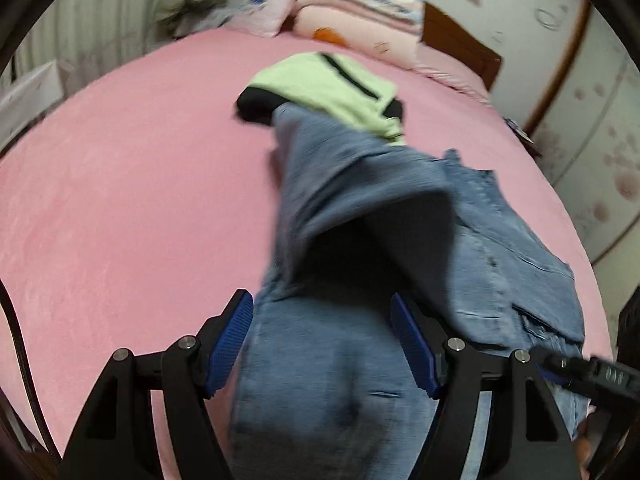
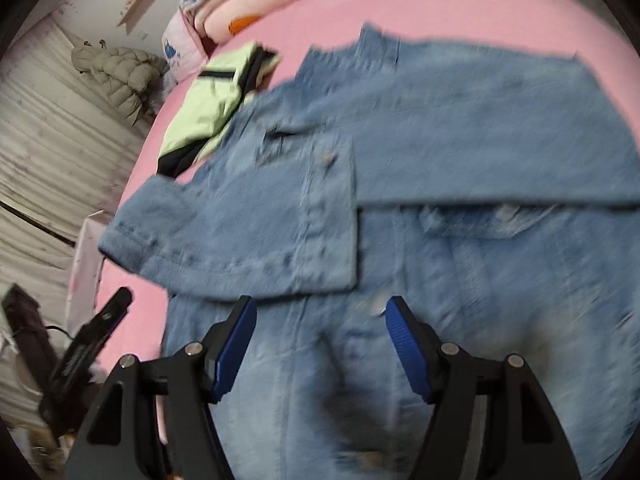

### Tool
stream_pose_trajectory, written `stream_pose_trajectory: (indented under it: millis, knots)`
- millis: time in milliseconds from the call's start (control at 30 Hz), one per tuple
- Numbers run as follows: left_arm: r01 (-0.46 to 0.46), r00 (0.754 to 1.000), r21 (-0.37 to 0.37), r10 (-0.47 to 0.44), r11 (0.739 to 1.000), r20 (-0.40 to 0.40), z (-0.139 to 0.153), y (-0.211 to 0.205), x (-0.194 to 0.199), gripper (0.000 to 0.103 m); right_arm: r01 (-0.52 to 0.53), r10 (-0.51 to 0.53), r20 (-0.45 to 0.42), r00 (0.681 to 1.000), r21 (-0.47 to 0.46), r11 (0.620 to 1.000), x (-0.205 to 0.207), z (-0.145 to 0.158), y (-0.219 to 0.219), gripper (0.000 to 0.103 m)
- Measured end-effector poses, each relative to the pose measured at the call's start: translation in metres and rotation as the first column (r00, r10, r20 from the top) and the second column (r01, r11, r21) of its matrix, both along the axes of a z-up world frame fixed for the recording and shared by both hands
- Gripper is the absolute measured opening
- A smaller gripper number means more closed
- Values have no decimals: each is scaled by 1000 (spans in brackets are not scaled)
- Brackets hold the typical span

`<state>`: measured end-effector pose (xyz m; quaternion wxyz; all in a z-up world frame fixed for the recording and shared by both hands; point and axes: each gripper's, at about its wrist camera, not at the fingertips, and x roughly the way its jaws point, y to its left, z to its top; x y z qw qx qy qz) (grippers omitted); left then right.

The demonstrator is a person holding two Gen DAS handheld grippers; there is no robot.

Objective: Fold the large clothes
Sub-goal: 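Fold the held sleeve over the jacket front with the left tool while the right tool pinches the folded cuff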

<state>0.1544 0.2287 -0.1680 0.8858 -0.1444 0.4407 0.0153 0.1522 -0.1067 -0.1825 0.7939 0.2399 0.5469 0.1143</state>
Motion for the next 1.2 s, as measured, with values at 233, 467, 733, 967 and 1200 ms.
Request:
stream_pose_trajectory:
  millis: [233, 467, 733, 967, 1200]
  knots:
    - [0, 1000, -14, 0, 1000, 1, -18, 5, 22, 70, 11, -4, -54, 999, 124, 992, 10, -27, 23, 67]
    - [-32, 999, 27, 32, 999, -5, -28, 0, 49, 70, 95, -88, -53, 995, 167, 981, 48, -36, 24, 41]
    - [-161, 978, -4, 159, 987, -137, -59, 20, 64, 51, -10, 60, 287, 956, -171, 985, 55, 67, 50, 14]
    - [-156, 978, -4, 154, 988, -141, -62, 15, 63, 51, 198, 83, 558, 826, -423, 884, 65, 142, 23, 13]
    - [-65, 981, 54, 74, 996, -177, -62, -2, 64, 51, 104, -19, 157, 987, -555, 826, 101, -3, -35, 19]
